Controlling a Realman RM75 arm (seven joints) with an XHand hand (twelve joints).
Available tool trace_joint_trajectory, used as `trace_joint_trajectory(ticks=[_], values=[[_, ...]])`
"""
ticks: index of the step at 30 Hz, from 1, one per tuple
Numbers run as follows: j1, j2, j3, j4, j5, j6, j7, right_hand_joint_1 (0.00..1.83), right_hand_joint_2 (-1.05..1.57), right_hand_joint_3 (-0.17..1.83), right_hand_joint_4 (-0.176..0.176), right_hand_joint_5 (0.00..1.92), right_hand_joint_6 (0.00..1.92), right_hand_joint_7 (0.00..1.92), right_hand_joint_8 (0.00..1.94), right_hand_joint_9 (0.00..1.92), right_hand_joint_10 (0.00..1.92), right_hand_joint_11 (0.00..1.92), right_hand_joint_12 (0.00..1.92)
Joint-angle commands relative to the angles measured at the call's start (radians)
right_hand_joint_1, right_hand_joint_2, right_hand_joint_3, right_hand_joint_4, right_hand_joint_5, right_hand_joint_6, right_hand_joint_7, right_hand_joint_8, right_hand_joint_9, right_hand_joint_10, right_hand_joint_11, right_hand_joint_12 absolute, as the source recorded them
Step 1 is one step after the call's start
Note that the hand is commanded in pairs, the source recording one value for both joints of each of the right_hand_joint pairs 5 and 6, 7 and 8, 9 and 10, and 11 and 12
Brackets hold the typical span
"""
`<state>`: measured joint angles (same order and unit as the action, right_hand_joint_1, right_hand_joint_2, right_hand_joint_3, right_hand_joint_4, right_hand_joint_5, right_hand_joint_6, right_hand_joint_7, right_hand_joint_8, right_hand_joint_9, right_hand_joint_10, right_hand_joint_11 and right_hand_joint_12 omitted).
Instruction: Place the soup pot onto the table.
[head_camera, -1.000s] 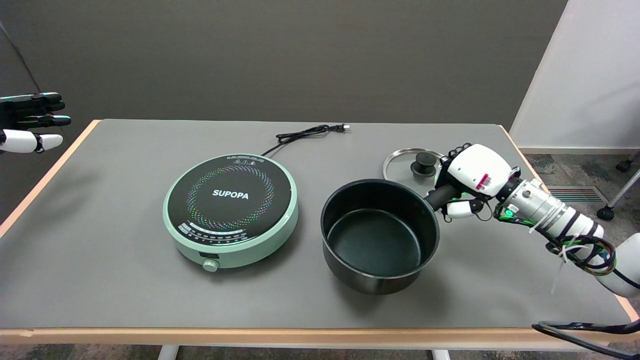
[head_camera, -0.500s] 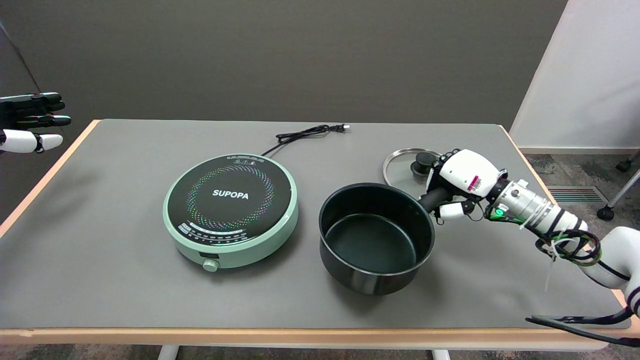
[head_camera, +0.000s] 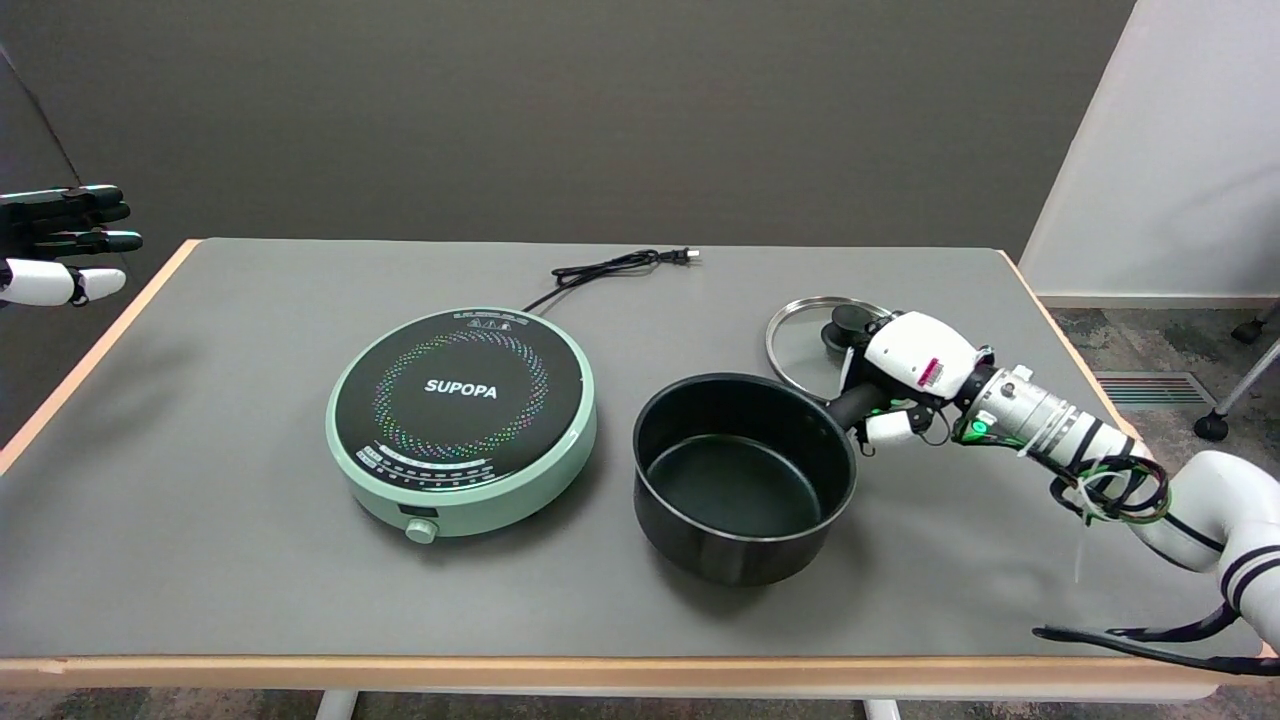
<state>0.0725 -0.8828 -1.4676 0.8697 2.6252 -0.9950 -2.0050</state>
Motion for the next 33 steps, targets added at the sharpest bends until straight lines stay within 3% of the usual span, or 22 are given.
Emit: trace_joint_trajectory(ticks=[1, 13, 33], values=[[0.025, -0.025, -0.023, -0.032, -0.002, 0.007, -0.001, 0.86, 0.85, 0.93, -0.012, 1.92, 1.92, 1.92, 1.92, 1.92, 1.92, 1.92, 1.92], [-0.053, -0.072, 0.130, 0.083, -0.076, 0.063, 0.001, 0.87, 0.81, 0.93, -0.012, 1.92, 1.92, 1.92, 1.92, 1.92, 1.92, 1.92, 1.92], [-0.058, -0.106, 0.157, 0.091, -0.142, 0.063, 0.001, 0.87, 0.79, 0.92, -0.012, 1.92, 1.92, 1.92, 1.92, 1.92, 1.92, 1.92, 1.92]])
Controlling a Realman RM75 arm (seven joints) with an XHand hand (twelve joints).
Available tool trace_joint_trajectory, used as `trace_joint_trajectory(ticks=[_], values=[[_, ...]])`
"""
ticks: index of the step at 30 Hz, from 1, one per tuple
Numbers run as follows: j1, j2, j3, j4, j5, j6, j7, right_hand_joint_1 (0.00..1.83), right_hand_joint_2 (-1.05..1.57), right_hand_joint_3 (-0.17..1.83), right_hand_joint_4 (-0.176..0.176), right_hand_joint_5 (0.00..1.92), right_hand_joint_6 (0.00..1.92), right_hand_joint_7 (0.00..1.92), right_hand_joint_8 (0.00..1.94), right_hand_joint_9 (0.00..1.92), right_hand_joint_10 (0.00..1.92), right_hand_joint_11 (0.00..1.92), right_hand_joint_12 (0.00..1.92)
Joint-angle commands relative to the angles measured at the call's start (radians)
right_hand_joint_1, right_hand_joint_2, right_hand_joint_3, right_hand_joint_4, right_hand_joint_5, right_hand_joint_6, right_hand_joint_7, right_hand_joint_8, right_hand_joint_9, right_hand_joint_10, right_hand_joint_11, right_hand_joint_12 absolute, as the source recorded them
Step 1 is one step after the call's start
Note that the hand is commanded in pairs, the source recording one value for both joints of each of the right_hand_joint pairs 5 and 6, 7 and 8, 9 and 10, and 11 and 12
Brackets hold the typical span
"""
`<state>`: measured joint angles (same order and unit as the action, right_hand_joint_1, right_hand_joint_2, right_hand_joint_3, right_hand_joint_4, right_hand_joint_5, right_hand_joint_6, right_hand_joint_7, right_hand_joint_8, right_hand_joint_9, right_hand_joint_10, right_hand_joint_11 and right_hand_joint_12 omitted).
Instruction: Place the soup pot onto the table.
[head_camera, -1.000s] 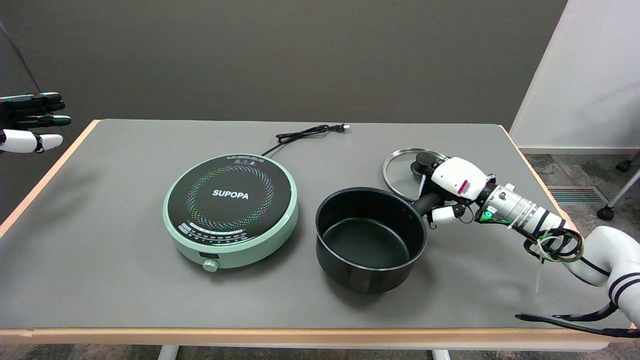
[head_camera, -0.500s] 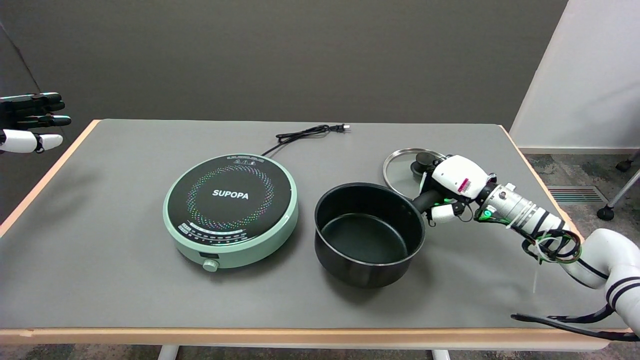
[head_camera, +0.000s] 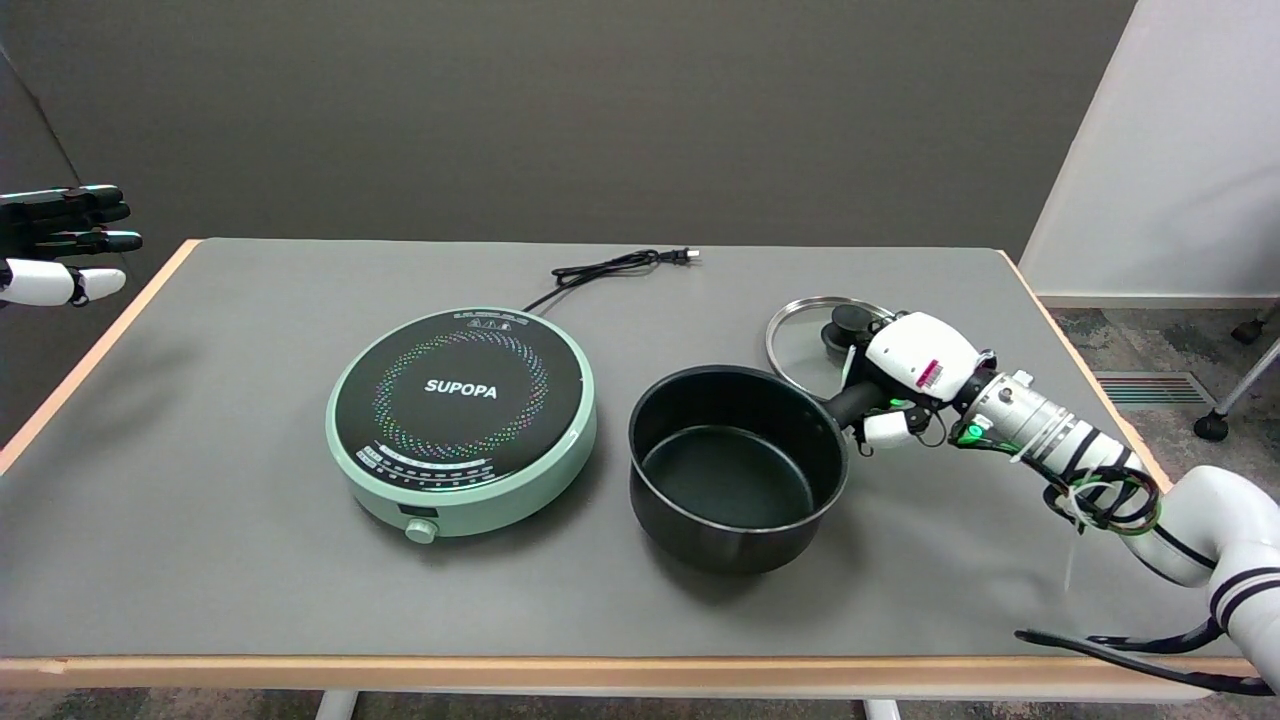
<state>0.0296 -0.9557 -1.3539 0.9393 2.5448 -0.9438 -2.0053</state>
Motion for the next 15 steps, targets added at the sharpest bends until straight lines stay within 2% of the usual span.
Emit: trace_joint_trajectory(ticks=[1, 15], values=[[-0.015, -0.035, 0.045, 0.022, -0.062, 0.011, 0.001, 0.87, 0.79, 0.92, -0.012, 1.92, 1.92, 1.92, 1.92, 1.92, 1.92, 1.92, 1.92], [-0.021, -0.060, 0.081, 0.044, -0.143, 0.013, 0.001, 0.87, 0.79, 0.90, -0.011, 1.92, 1.92, 1.92, 1.92, 1.92, 1.92, 1.92, 1.92]])
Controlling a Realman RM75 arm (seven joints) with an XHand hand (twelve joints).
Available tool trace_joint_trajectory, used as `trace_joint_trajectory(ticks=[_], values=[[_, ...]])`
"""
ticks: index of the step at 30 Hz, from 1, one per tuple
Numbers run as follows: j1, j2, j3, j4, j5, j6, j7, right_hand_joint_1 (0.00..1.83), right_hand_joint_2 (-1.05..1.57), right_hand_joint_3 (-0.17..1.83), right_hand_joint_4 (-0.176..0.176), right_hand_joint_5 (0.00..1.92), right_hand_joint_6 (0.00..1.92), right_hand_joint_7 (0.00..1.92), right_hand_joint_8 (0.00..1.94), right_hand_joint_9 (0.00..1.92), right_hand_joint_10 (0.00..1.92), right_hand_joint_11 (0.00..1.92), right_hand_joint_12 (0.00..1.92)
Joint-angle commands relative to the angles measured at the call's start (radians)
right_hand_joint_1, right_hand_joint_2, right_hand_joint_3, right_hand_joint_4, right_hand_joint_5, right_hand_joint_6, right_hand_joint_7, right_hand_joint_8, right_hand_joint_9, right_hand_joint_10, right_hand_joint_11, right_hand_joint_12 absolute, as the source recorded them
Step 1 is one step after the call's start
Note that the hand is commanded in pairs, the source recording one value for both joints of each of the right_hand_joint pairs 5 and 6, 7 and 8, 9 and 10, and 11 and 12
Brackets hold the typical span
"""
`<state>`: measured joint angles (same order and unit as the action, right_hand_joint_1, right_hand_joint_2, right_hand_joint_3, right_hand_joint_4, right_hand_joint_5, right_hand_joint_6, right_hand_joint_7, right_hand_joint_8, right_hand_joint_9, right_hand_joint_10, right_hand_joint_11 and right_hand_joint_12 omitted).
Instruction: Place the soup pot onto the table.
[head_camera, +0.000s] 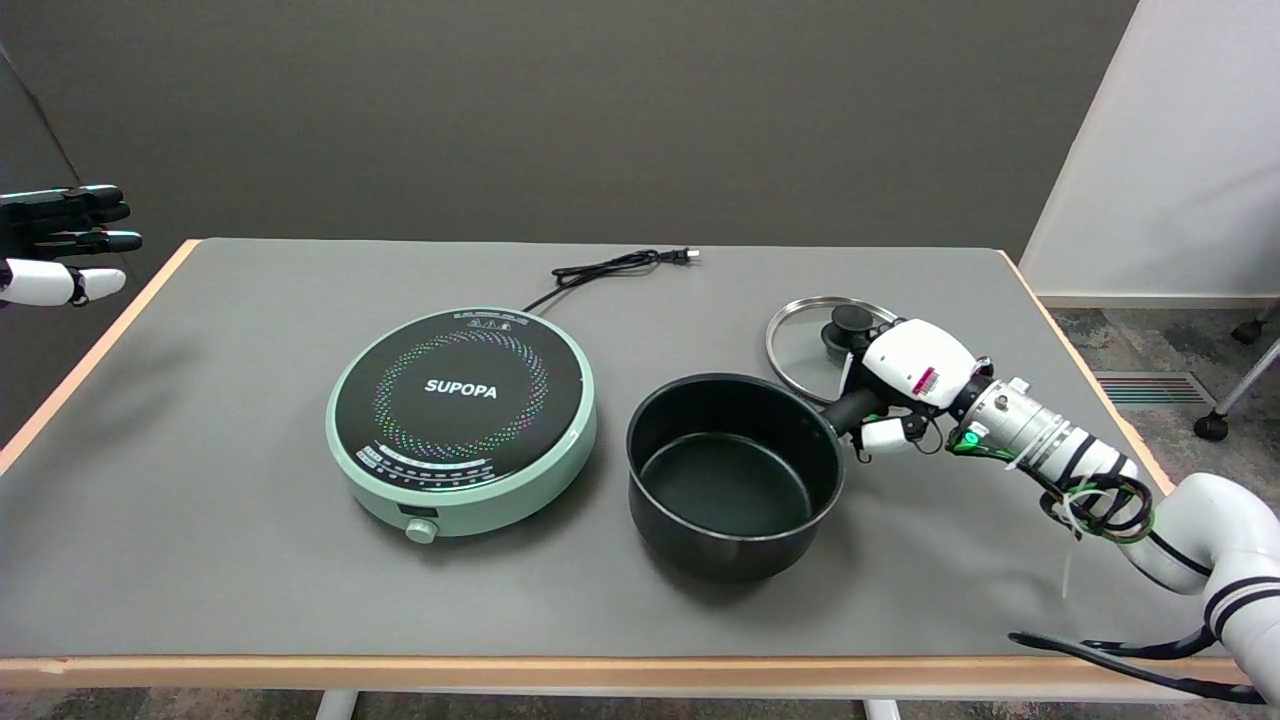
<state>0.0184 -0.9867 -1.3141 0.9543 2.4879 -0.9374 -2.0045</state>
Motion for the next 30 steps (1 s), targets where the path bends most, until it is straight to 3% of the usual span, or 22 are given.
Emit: trace_joint_trajectory(ticks=[1, 7, 17, 30], values=[[-0.009, -0.030, 0.041, 0.029, -0.087, 0.007, 0.000, 0.87, 0.79, 0.90, -0.011, 1.92, 1.92, 1.92, 1.92, 1.92, 1.92, 1.92, 1.92], [-0.009, -0.040, 0.043, 0.037, -0.091, 0.017, -0.001, 0.87, 0.79, 0.90, -0.019, 1.89, 1.89, 1.89, 1.89, 1.89, 1.89, 1.89, 1.89], [-0.018, -0.062, 0.074, 0.081, -0.150, 0.057, -0.001, 0.86, 0.81, 0.85, -0.088, 1.49, 1.49, 1.49, 1.49, 1.49, 1.49, 1.49, 1.49], [0.010, -0.054, 0.070, 0.086, -0.150, 0.090, -0.001, 0.80, 0.89, 0.78, -0.043, 1.25, 1.25, 1.25, 1.25, 1.25, 1.25, 1.25, 1.25]])
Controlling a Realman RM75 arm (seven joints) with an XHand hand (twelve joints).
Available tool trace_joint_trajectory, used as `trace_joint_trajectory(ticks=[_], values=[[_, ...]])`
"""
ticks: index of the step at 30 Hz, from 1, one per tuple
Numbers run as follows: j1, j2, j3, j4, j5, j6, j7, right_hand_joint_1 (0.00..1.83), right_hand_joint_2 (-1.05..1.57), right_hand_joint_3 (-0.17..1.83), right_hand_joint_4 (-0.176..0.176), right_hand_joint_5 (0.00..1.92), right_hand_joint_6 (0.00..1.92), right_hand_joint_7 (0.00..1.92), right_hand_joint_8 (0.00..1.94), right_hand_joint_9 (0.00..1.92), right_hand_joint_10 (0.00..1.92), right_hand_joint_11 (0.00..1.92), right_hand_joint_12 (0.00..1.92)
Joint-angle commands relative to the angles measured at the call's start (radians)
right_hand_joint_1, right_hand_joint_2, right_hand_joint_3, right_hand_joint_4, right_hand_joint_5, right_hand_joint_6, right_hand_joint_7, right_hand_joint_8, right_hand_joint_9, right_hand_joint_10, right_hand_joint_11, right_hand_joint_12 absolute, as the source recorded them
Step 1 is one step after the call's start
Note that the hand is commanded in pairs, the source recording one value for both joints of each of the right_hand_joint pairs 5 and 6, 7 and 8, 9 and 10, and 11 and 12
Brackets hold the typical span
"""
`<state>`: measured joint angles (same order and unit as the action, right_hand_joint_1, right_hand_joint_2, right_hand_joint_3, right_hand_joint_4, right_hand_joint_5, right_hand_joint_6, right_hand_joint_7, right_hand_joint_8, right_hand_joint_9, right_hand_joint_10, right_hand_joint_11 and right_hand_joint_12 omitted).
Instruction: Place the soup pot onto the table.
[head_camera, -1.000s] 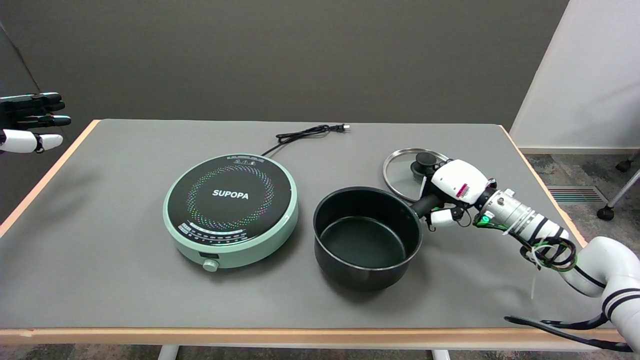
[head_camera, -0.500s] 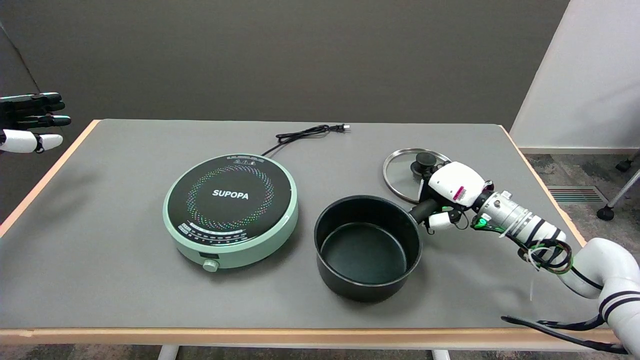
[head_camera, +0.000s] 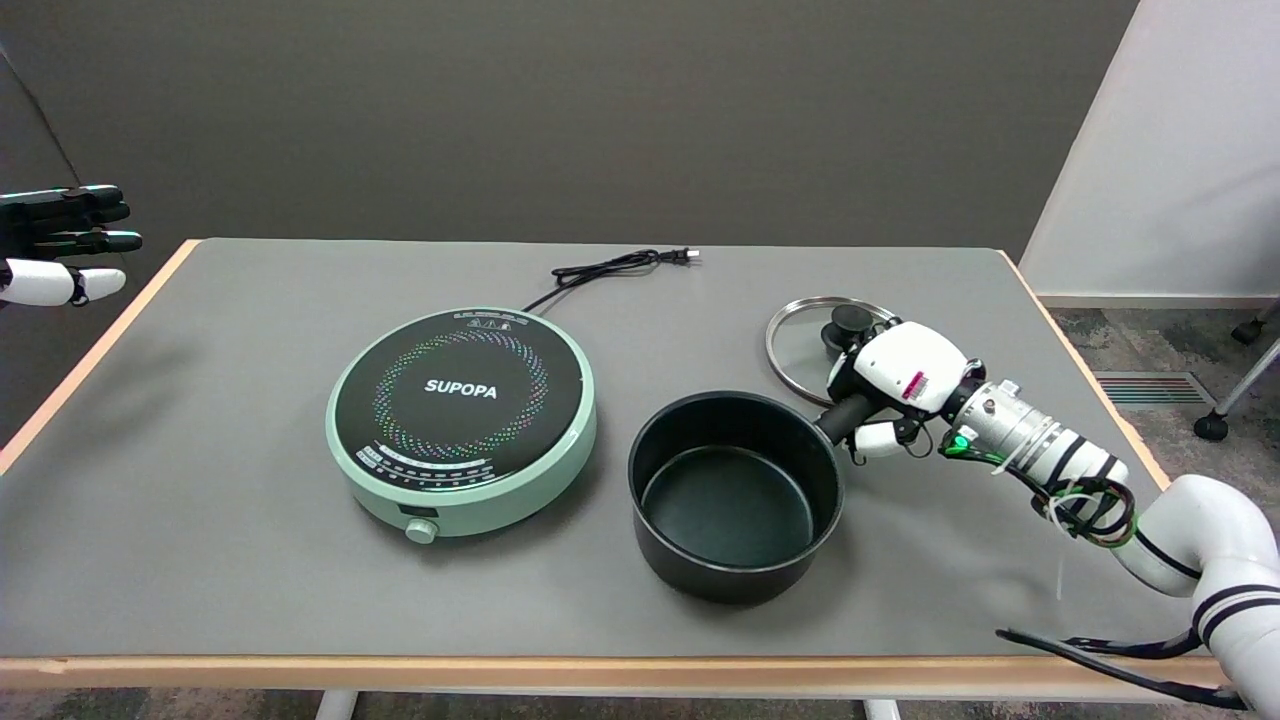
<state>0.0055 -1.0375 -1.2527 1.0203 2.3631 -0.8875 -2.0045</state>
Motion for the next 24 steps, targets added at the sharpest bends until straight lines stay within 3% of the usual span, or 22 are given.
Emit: trace_joint_trajectory(ticks=[1, 12, 14, 17, 19, 20, 23, 24], values=[[0.034, -0.001, 0.003, 0.017, -0.025, 0.044, -0.001, 0.80, 0.88, 0.78, -0.039, 1.24, 1.24, 1.24, 1.24, 1.24, 1.24, 1.24, 1.24], [0.105, 0.024, -0.052, -0.012, -0.025, 0.102, -0.001, 0.80, 0.61, 0.86, 0.009, 1.06, 1.06, 1.06, 1.06, 1.06, 1.06, 1.06, 1.06], [0.103, 0.028, -0.046, -0.005, -0.026, 0.109, -0.001, 0.82, 0.34, 1.06, 0.176, 0.86, 0.86, 0.86, 0.86, 0.86, 0.86, 0.86, 0.86], [0.087, 0.031, -0.025, 0.013, -0.042, 0.110, -0.001, 0.96, -0.07, 1.22, 0.162, 0.52, 0.52, 0.52, 0.52, 0.52, 0.52, 0.52, 0.52], [0.073, 0.032, -0.003, 0.027, -0.053, 0.111, -0.001, 1.03, -0.15, 1.09, 0.116, 0.49, 0.49, 0.49, 0.49, 0.49, 0.49, 0.49, 0.49], [0.064, 0.033, 0.009, 0.034, -0.057, 0.112, -0.001, 1.07, -0.21, 1.01, 0.119, 0.49, 0.49, 0.49, 0.49, 0.49, 0.49, 0.49, 0.49], [0.037, 0.040, 0.035, 0.046, -0.059, 0.112, -0.001, 1.11, -0.32, 1.00, 0.158, 0.50, 0.50, 0.50, 0.50, 0.50, 0.50, 0.50, 0.50], [0.025, 0.042, 0.045, 0.047, -0.059, 0.112, -0.001, 1.13, -0.34, 1.01, 0.141, 0.50, 0.50, 0.50, 0.50, 0.50, 0.50, 0.50, 0.50]])
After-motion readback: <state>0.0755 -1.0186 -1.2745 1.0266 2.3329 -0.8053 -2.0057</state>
